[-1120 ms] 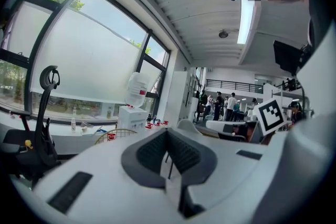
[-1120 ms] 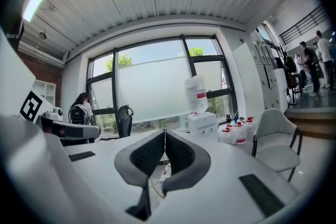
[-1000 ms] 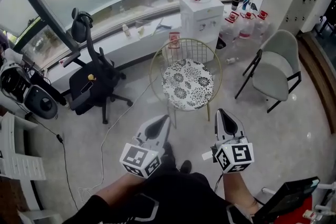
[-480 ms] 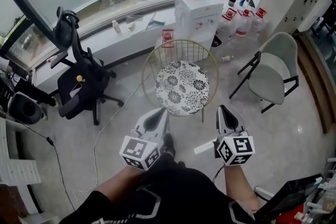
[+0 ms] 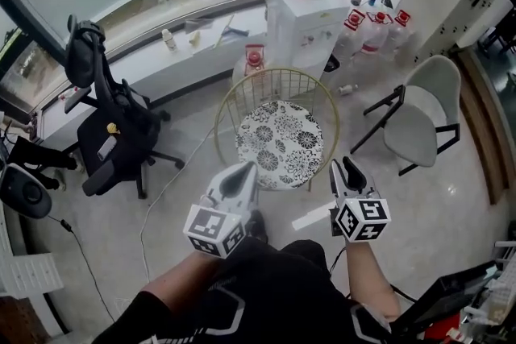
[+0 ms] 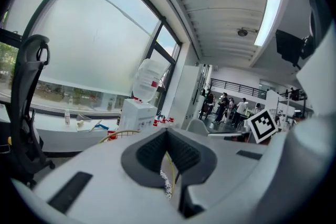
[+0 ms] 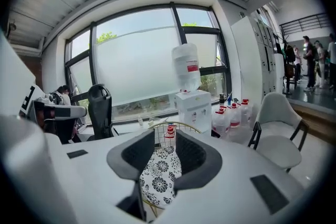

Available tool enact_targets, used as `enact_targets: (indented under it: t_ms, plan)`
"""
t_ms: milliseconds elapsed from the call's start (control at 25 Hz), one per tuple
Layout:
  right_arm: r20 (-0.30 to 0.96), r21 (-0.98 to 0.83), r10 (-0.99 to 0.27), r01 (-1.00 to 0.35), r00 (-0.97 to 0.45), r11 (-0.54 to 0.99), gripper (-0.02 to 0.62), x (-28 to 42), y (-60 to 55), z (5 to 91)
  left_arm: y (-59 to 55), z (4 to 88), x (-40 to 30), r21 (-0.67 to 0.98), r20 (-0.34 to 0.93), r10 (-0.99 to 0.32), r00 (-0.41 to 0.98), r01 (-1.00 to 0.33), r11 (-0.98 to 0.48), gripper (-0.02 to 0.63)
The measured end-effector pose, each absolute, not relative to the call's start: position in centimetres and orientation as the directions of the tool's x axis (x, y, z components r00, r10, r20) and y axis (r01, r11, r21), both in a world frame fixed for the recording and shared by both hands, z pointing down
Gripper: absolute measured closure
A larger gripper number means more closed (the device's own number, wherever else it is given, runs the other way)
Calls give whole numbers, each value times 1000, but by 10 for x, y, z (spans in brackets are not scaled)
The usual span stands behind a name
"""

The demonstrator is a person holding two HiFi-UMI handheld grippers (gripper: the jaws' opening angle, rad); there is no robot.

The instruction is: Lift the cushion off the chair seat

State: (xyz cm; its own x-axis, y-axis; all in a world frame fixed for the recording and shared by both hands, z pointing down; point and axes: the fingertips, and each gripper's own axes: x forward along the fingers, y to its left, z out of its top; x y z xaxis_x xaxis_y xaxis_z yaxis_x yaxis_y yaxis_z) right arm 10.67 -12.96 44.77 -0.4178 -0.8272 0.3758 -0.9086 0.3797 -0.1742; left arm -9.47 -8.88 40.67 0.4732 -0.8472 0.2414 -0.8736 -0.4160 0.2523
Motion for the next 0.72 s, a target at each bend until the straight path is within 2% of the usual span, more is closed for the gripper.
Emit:
enact_targets:
  t_ms: [440, 720]
  plan:
    - [484, -208, -766, -906, -423, 368, 396, 121, -208, 517, -158, 438, -75, 269, 316, -821, 475, -875, -402, 601]
    - [574, -249, -685, -893, -449, 376, 348, 135, -258, 584, -200, 474, -51, 287, 381, -811, 443, -891, -352, 601]
